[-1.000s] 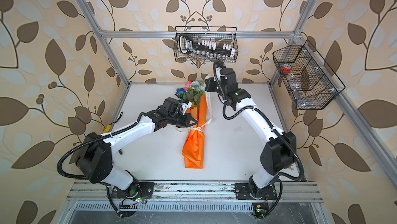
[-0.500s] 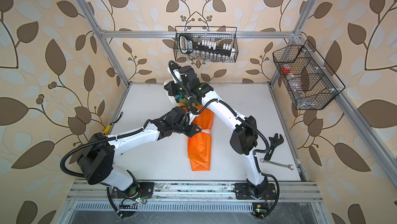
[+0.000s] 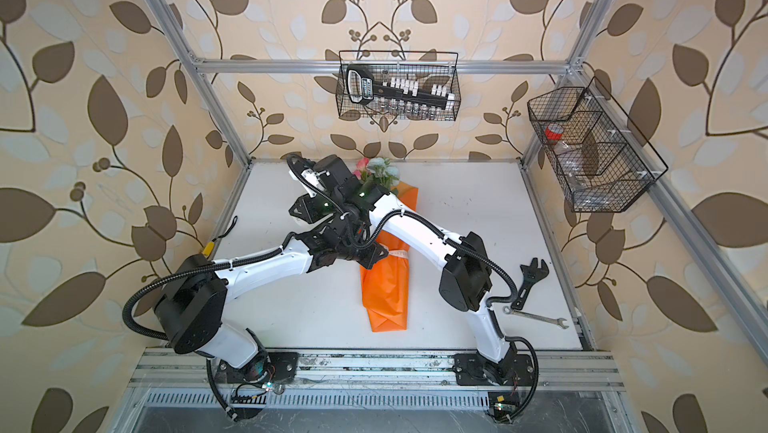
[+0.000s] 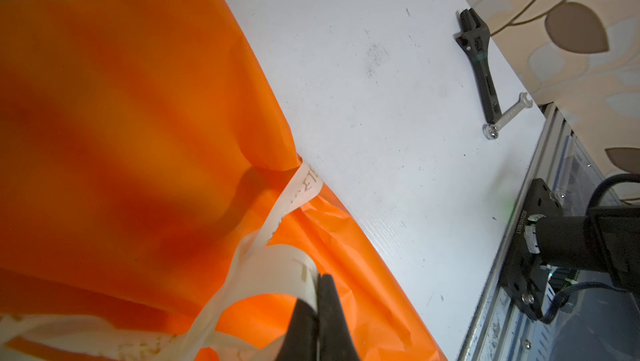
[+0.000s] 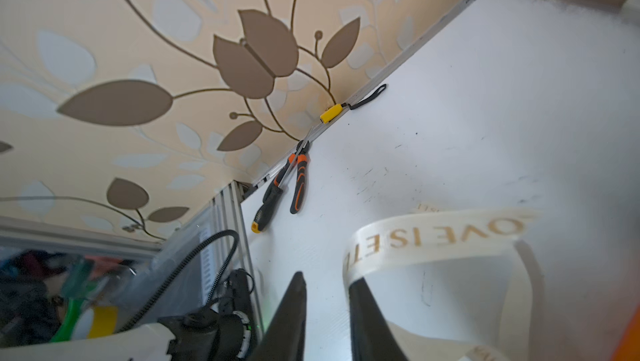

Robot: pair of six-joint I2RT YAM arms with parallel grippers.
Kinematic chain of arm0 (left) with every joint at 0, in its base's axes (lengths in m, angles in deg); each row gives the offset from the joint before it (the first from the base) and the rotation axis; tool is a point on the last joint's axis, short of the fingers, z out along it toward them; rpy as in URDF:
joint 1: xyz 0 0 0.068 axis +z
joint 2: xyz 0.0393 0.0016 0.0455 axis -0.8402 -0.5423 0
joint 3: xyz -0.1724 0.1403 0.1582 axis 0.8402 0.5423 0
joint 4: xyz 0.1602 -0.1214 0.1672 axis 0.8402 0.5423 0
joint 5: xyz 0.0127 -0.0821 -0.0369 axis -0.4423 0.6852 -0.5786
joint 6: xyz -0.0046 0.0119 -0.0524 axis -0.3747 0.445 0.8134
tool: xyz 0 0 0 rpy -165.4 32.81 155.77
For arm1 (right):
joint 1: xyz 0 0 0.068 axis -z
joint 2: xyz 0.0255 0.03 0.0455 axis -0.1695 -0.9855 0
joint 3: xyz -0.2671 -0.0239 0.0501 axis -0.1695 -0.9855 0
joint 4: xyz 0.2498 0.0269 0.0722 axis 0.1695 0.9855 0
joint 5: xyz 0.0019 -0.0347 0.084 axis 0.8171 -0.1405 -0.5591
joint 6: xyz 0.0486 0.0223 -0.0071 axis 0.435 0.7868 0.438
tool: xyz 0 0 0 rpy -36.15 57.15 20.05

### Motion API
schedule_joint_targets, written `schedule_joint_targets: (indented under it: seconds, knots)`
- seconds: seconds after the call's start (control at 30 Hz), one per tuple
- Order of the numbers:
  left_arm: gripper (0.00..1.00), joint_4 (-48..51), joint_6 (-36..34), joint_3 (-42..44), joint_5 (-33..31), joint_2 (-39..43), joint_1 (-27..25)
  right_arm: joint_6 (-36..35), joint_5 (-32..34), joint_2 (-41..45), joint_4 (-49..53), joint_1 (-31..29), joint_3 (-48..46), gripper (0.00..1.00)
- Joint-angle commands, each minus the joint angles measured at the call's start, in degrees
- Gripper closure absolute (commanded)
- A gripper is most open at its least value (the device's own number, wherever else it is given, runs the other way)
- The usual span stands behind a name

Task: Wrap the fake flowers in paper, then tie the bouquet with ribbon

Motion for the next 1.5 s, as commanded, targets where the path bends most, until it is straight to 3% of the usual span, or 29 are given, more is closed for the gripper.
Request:
schedule_joint_targets:
  seconds: [0.0,0.07,0.13,0.3,0.4,0.57,0.67,0.77,0.87,1.0,1.27,1.47]
  knots:
    - [1.0,-1.6,-0.9,-1.1,-0.5,0.0,0.1,-1.7,5.4,5.6,3.6,0.4,-0.8,0.48]
    - [1.0,-1.5,-0.3,-1.5,-0.7,-0.2,0.1,-2.3,6.5,7.7,4.0,0.5,-0.9,0.37]
    - [1.0,-1.2,0.0,-2.0,-0.9,-0.5,0.1,-2.5,7.6,9.5,4.3,0.5,-1.2,0.32]
    - [1.0,-0.5,1.1,-2.9,-1.3,-1.1,0.1,-2.9,11.1,14.2,4.2,0.7,-3.0,0.31]
    - [1.0,0.8,2.5,-3.9,-1.6,-1.8,0.1,-1.8,19.9,20.3,2.4,0.7,-8.8,0.33]
    - [1.0,4.0,5.7,-6.6,-1.6,-3.9,0.5,2.0,41.5,39.9,-6.8,1.1,-29.9,0.35]
    - [1.0,5.3,7.4,-8.0,-0.5,-4.9,1.4,4.0,50.7,51.9,-10.0,1.4,-41.2,0.33]
    - [1.0,5.4,9.8,-9.1,1.8,-5.2,2.9,4.6,55.1,61.1,-9.0,1.4,-49.0,0.36]
    - [1.0,6.3,11.6,-10.6,3.4,-5.6,3.9,5.5,54.0,67.7,-7.6,1.1,-56.4,0.41]
    - [1.0,7.1,15.3,-10.9,4.2,-5.3,5.0,8.4,51.2,72.0,-5.5,0.8,-65.0,0.42]
    - [1.0,5.1,21.0,-5.9,1.5,0.9,5.6,15.2,42.7,65.6,-5.9,1.0,-72.5,0.49]
    - [1.0,5.7,24.4,-5.1,1.1,1.9,6.6,13.8,32.2,61.5,-13.9,0.4,-75.2,0.51]
